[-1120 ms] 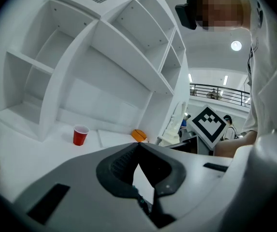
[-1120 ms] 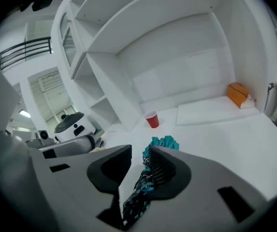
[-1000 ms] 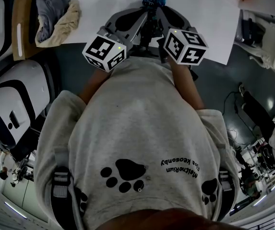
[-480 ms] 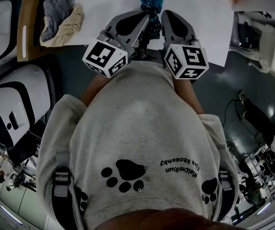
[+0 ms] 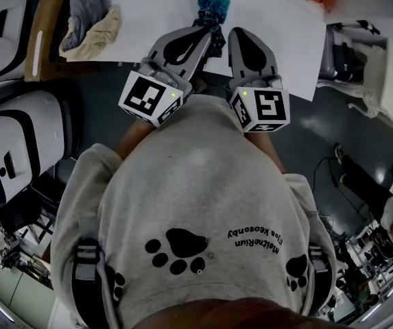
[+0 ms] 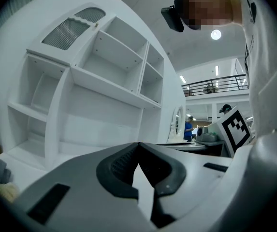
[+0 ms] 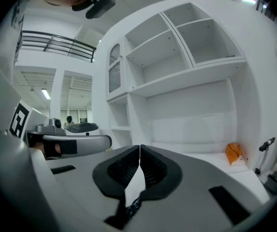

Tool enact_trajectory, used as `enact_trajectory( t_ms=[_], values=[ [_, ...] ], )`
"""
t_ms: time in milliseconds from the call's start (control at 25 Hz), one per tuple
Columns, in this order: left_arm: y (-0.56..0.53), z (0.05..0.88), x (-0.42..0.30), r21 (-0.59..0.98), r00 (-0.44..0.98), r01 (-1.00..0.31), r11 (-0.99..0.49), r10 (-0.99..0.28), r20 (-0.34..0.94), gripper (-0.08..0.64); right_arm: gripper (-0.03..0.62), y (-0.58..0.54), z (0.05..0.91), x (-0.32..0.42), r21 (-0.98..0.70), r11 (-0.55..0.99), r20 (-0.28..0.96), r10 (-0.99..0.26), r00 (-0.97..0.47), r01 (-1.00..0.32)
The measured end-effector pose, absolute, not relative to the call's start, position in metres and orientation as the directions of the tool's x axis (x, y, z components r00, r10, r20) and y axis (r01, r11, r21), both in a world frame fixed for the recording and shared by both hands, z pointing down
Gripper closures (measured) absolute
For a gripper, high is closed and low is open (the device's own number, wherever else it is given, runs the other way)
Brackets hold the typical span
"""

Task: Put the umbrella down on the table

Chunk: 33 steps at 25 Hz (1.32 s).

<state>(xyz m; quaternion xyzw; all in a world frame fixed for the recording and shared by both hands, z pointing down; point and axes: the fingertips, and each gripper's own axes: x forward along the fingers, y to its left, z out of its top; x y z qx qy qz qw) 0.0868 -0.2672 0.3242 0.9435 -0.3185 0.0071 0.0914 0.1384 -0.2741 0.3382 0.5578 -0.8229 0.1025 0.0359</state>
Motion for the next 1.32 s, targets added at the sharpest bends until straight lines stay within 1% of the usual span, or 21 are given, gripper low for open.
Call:
enact_trajectory(
  t_ms=[120, 240, 360, 440, 520, 600, 760, 1320],
  values=[
    [-0.262, 0.319, 0.085, 0.151, 0.794, -0.607, -0.780, -0.606, 0.058, 0.543, 0.558, -0.266, 0.326, 0.136, -0.104, 0.369, 0.129, -0.916, -0.380, -0.924],
    [-0.259, 0.307, 0.084, 0.157, 0.790, -0.605, -0.781, -0.613, -0.002, 0.543, 0.558, -0.258, 0.317, 0.132, -0.087, 0.386, 0.096, -0.914, -0.393, -0.919],
    [-0.257, 0.306, 0.083, 0.150, 0.798, -0.595, -0.790, -0.603, -0.011, 0.543, 0.558, -0.254, 0.320, 0.127, -0.054, 0.393, 0.114, -0.911, -0.396, -0.918],
    [-0.256, 0.314, 0.081, 0.154, 0.808, -0.586, -0.796, -0.589, 0.027, 0.543, 0.558, -0.252, 0.324, 0.120, -0.063, 0.393, 0.129, -0.908, -0.398, -0.918],
    [-0.254, 0.327, 0.075, 0.164, 0.813, -0.581, -0.797, -0.576, 0.085, 0.543, 0.558, -0.251, 0.326, 0.113, -0.089, 0.388, 0.117, -0.911, -0.396, -0.917],
    [-0.254, 0.333, 0.069, 0.172, 0.815, -0.579, -0.797, -0.570, 0.101, 0.543, 0.558, -0.250, 0.330, 0.109, -0.115, 0.375, 0.115, -0.915, -0.387, -0.920],
    [-0.252, 0.328, 0.068, 0.165, 0.831, -0.554, -0.816, -0.555, 0.044, 0.543, 0.558, -0.246, 0.334, 0.105, -0.119, 0.356, 0.128, -0.920, -0.370, -0.927],
    [-0.254, 0.319, 0.064, 0.141, 0.839, -0.538, -0.831, -0.544, -0.005, 0.543, 0.558, -0.246, 0.337, 0.110, -0.108, 0.321, 0.139, -0.932, -0.334, -0.941]
  ],
)
